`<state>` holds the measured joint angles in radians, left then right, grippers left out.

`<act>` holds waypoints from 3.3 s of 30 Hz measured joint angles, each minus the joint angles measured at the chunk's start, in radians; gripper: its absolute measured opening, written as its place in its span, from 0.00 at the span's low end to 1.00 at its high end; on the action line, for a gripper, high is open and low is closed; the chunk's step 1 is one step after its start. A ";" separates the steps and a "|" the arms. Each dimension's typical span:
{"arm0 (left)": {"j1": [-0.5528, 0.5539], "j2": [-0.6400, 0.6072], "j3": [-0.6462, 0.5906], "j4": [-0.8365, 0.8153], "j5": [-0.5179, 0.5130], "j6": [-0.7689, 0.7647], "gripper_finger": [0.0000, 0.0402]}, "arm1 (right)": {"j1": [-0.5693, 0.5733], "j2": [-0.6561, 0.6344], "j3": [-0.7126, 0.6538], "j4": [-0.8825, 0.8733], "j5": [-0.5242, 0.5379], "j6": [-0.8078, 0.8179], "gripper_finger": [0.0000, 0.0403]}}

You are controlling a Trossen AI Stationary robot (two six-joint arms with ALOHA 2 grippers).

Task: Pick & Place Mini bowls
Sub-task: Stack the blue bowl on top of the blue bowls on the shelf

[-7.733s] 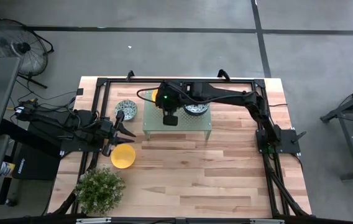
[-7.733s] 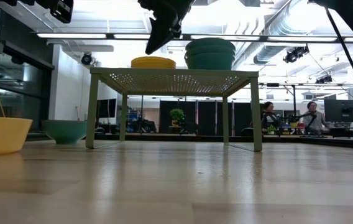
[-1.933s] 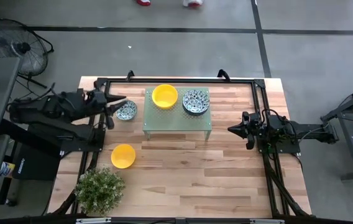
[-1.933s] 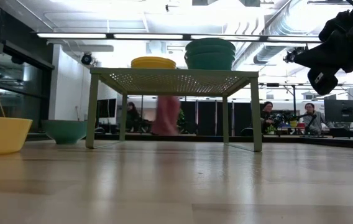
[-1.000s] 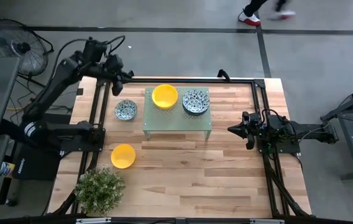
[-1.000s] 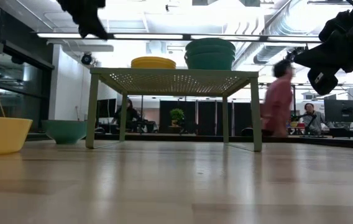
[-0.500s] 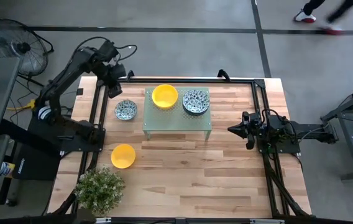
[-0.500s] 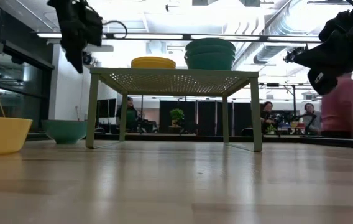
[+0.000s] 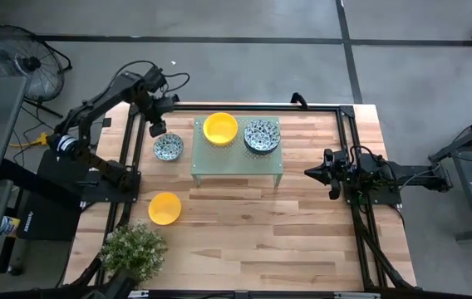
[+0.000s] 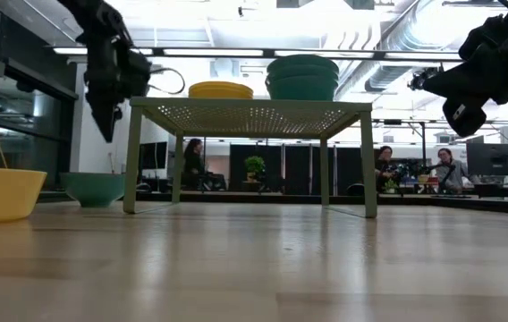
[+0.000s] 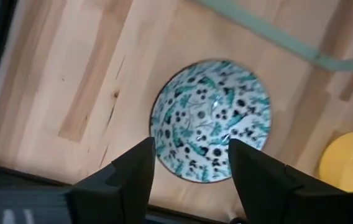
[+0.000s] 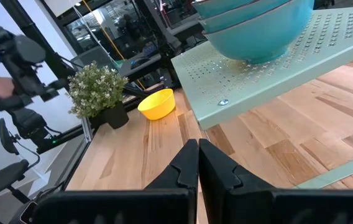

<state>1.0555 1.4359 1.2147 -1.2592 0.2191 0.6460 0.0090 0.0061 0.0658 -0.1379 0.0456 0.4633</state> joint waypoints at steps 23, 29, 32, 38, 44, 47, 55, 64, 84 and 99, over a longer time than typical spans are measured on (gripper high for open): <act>0.022 0.074 -0.172 0.188 -0.095 -0.172 0.50 | 0.000 0.000 0.000 0.000 0.000 0.000 0.00; -0.031 0.126 -0.172 0.207 -0.172 -0.209 0.50 | 0.000 0.000 0.000 0.000 0.000 0.000 0.00; -0.038 0.149 -0.172 0.213 -0.176 -0.230 0.50 | 0.000 0.000 0.000 0.000 0.000 0.000 0.00; -0.037 0.172 -0.171 0.214 -0.170 -0.233 0.48 | 0.000 0.000 0.000 0.001 0.000 0.000 0.00; -0.035 0.172 -0.171 0.209 -0.169 -0.233 0.35 | 0.000 0.000 0.000 0.000 0.000 0.000 0.00; -0.035 0.172 -0.171 0.211 -0.156 -0.233 0.26 | 0.000 0.000 0.000 0.000 0.000 0.000 0.00; -0.035 0.172 -0.171 0.214 -0.142 -0.233 0.14 | 0.000 0.000 0.000 0.000 0.000 0.000 0.00; -0.035 0.172 -0.170 0.222 -0.089 -0.224 0.20 | 0.000 0.000 0.000 0.001 0.000 0.000 0.00; -0.057 0.172 -0.170 0.236 -0.101 -0.232 0.25 | 0.000 0.000 0.000 0.000 0.000 0.000 0.00; -0.116 0.172 -0.170 0.246 -0.157 -0.260 0.25 | 0.000 0.000 0.000 0.001 0.000 0.000 0.00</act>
<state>0.9394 1.6081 1.0443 -1.0127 0.0621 0.3863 0.0090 0.0059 0.0654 -0.1371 0.0456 0.4633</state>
